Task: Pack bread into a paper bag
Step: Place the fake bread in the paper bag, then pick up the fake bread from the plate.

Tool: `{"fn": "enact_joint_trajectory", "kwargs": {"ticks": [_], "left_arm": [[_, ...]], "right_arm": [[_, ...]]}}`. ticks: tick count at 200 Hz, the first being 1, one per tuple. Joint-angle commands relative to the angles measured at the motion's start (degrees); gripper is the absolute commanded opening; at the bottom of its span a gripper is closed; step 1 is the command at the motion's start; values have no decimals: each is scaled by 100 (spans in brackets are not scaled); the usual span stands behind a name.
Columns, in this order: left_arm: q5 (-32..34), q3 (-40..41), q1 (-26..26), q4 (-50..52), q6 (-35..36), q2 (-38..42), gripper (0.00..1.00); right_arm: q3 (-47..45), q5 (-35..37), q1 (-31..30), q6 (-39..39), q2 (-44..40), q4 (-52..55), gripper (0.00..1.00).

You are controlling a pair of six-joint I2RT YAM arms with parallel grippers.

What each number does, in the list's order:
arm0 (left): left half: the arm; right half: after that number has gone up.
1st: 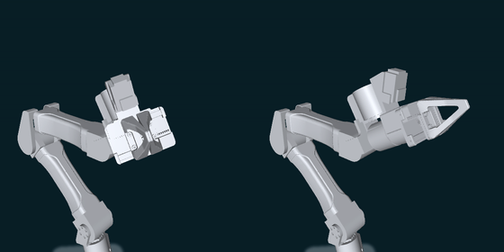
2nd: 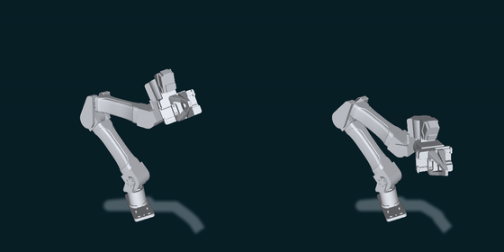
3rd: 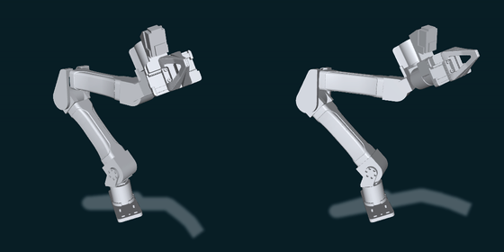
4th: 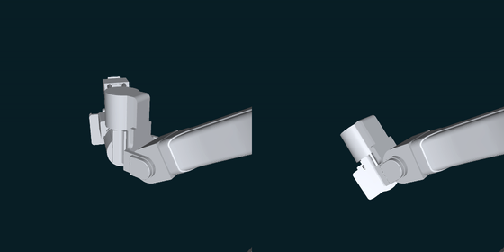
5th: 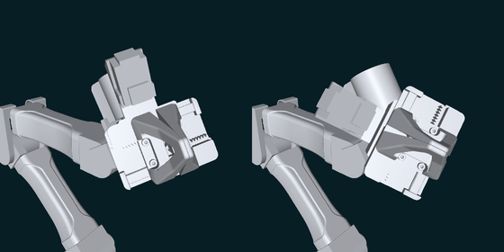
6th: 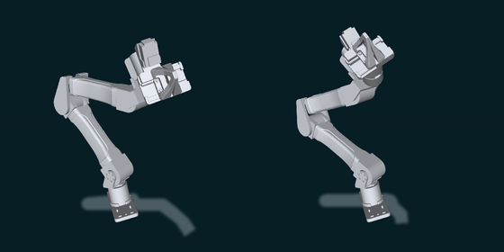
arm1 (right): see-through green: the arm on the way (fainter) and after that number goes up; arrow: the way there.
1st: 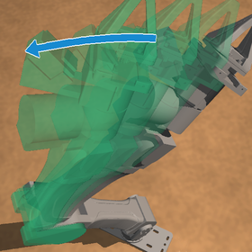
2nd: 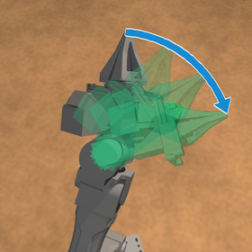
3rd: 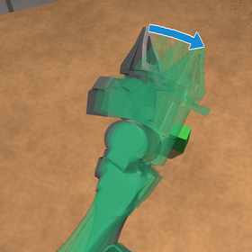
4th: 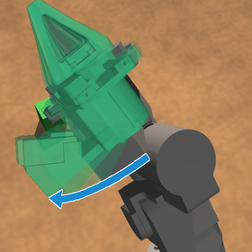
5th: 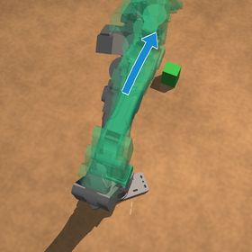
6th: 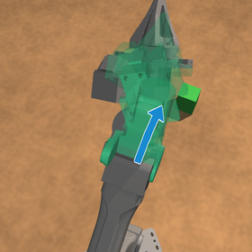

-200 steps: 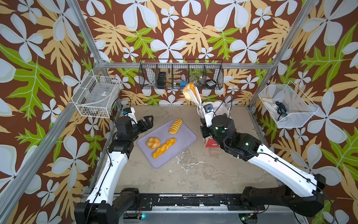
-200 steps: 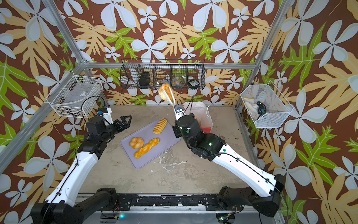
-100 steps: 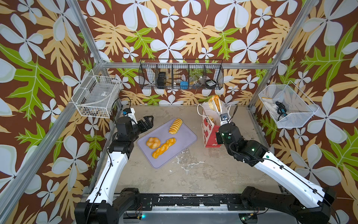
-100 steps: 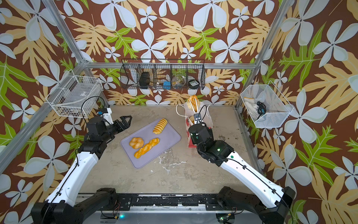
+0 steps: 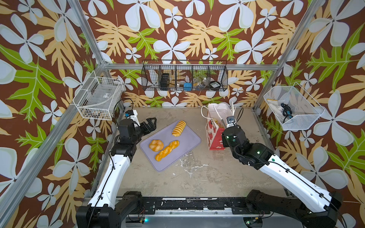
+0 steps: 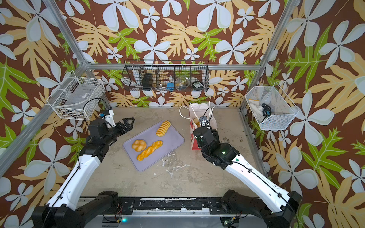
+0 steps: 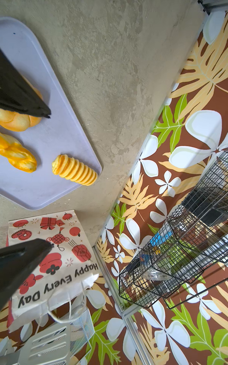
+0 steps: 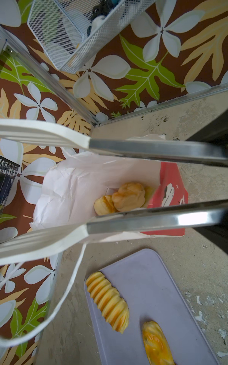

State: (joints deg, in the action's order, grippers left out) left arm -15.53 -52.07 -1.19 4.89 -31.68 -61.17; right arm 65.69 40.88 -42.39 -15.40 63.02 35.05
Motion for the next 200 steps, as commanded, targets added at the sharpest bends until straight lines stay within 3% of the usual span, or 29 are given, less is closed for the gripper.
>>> {"fn": "enact_joint_trajectory", "kwargs": {"ticks": [1,7,21,43,60,86,123,159,200], "left_arm": [[-55,-22,10,-124,-31,9,100],[-55,-22,5,-128,-35,12,100],[-51,-30,5,-126,-34,8,100],[-55,-48,5,-126,-34,4,100],[-55,-59,5,-128,-31,-6,100],[-55,-70,5,-128,-41,-49,100],[-90,-75,5,-146,-75,-130,100],[-99,0,5,-172,-91,-97,100],[-91,10,5,-113,-49,-54,100]], "right_arm": [[51,43,18,122,-45,-324,46],[89,-2,12,197,-45,-371,36],[208,-235,17,496,-31,-524,0],[575,-995,12,1004,7,-638,0],[980,-2024,-18,1200,79,-561,0],[1336,-3095,-651,1281,382,-454,0],[1160,-3552,-1583,1197,1152,-642,0],[327,-3454,-1563,539,1919,-1457,0],[102,-3217,-1145,88,2823,-1795,0]]}}
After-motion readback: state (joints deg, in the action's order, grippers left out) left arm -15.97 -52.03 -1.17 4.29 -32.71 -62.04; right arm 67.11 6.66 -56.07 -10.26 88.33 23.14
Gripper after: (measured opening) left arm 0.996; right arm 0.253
